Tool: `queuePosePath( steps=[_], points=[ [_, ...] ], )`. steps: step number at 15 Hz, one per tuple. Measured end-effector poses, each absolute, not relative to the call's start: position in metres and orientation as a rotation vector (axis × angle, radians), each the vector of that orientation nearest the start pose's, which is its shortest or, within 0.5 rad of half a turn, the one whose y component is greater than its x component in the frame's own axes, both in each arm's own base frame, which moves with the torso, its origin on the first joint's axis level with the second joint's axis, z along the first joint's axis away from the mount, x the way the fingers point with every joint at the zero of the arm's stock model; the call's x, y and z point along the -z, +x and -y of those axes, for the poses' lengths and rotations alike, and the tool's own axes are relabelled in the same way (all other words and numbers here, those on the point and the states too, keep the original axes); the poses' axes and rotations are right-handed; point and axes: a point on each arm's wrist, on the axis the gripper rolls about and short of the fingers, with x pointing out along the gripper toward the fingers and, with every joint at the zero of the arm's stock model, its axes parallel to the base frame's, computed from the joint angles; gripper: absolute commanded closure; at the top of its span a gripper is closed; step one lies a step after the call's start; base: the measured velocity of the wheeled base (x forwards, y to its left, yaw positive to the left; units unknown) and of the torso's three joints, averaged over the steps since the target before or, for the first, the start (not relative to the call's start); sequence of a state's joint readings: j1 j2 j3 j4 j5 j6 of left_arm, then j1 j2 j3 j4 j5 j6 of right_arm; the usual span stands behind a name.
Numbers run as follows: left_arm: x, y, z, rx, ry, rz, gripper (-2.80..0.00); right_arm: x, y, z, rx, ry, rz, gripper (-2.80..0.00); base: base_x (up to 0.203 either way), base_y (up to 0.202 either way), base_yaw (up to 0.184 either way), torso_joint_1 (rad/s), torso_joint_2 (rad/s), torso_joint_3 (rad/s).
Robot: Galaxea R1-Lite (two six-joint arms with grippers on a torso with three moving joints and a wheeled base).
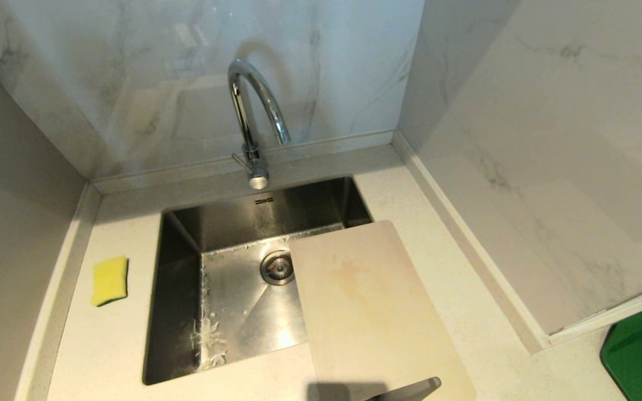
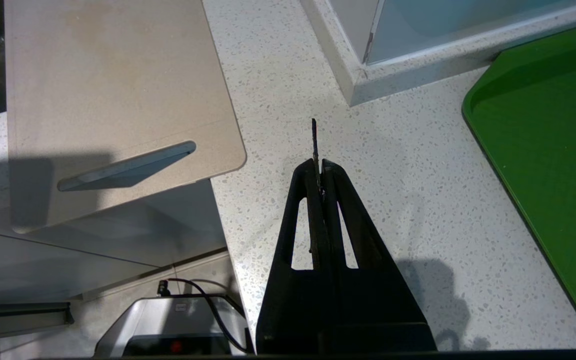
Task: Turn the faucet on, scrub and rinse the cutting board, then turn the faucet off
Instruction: Turn on the tap
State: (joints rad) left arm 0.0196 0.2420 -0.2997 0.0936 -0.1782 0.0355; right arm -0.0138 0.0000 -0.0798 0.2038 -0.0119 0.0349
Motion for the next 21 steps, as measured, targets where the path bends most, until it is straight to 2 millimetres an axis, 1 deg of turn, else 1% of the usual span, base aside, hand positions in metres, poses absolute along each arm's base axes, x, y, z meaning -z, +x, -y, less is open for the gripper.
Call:
queuePosePath(
  steps=[2,4,8,10,12,14,18,20,21],
  points=[
    [-0.182,-0.009,0.005,0.182,0.033,-0.037,0.00,-0.077,-0.030,0.000,0.028,0.035,-0.123,0.00,0.000,0.000,0.000,0.000,0.00,0.000],
    [-0.202,0.003,0.005,0.189,0.045,-0.054,0.00,-0.077,-0.030,0.000,0.028,0.035,-0.123,0.00,0.000,0.000,0.000,0.000,0.00,0.000],
    [-0.228,0.033,0.004,0.195,0.053,-0.117,0.00,-0.076,-0.030,0.000,0.028,0.035,-0.124,0.00,0.000,0.000,0.000,0.000,0.00,0.000],
    [-0.238,0.052,0.004,0.204,0.026,-0.160,0.00,-0.076,-0.030,0.000,0.027,0.035,-0.124,0.00,0.000,0.000,0.000,0.000,0.00,0.000],
    [-0.249,0.076,0.004,0.213,-0.025,-0.200,0.00,-0.076,-0.030,0.000,0.028,0.035,-0.124,0.00,0.000,0.000,0.000,0.000,0.00,0.000],
    [-0.257,0.105,0.006,0.224,-0.060,-0.232,0.00,-0.077,-0.030,0.000,0.028,0.035,-0.123,0.00,0.000,0.000,0.000,0.000,0.00,0.000],
    [-0.278,0.172,0.010,0.252,-0.083,-0.247,0.00,-0.076,-0.030,0.000,0.028,0.035,-0.123,0.00,0.000,0.000,0.000,0.000,0.00,0.000],
    [-0.280,0.201,0.015,0.296,-0.090,-0.272,0.00,-0.077,-0.030,0.000,0.028,0.035,-0.123,0.00,0.000,0.000,0.000,0.000,0.00,0.000],
    [-0.277,0.214,0.017,0.311,-0.093,-0.293,0.00,-0.077,-0.030,0.000,0.028,0.035,-0.123,0.00,0.000,0.000,0.000,0.000,0.00,0.000]
  ],
)
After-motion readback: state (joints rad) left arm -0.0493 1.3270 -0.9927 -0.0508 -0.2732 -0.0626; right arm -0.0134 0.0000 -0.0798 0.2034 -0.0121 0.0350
